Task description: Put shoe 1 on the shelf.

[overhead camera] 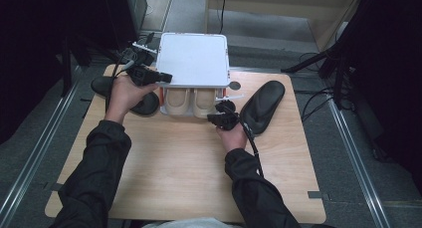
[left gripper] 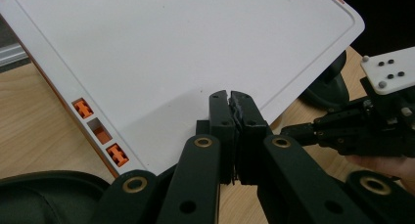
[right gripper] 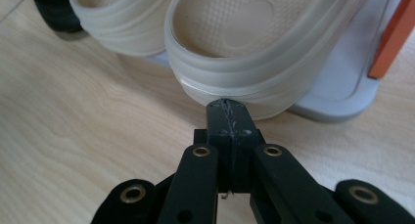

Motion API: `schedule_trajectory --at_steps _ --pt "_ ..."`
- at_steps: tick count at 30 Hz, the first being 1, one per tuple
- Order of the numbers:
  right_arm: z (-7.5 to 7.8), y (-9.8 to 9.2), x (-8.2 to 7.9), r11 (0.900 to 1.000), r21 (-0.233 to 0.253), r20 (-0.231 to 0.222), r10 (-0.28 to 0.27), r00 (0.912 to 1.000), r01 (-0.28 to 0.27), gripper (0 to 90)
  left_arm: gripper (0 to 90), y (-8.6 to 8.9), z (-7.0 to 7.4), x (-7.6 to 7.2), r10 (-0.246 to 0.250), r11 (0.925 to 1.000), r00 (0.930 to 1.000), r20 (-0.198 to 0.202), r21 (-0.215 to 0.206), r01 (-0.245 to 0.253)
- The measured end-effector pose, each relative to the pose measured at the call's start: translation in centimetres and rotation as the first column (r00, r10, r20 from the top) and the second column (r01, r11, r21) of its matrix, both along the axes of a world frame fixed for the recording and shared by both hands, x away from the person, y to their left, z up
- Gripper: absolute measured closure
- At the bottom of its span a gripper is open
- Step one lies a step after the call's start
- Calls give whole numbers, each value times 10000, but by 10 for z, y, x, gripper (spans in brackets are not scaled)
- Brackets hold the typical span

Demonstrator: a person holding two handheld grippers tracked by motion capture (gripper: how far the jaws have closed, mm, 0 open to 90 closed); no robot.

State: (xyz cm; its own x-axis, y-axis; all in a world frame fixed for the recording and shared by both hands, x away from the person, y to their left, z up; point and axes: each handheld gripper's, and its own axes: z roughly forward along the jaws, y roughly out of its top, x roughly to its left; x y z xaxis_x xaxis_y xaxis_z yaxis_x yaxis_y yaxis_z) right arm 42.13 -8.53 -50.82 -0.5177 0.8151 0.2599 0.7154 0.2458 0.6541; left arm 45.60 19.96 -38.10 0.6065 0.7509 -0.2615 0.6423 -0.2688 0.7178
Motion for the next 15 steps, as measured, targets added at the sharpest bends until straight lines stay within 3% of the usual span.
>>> schedule_trajectory --at_steps 8,15 --pt "-1 7 10 9999 -100 44 -40 10000 40 900 890 1 0 0 12 10000 10000 9 -22 -12" --pt "3 3 0 9994 237 -66 238 9997 -237 900 900 3 0 1 -45 10000 10000 9 -63 45"
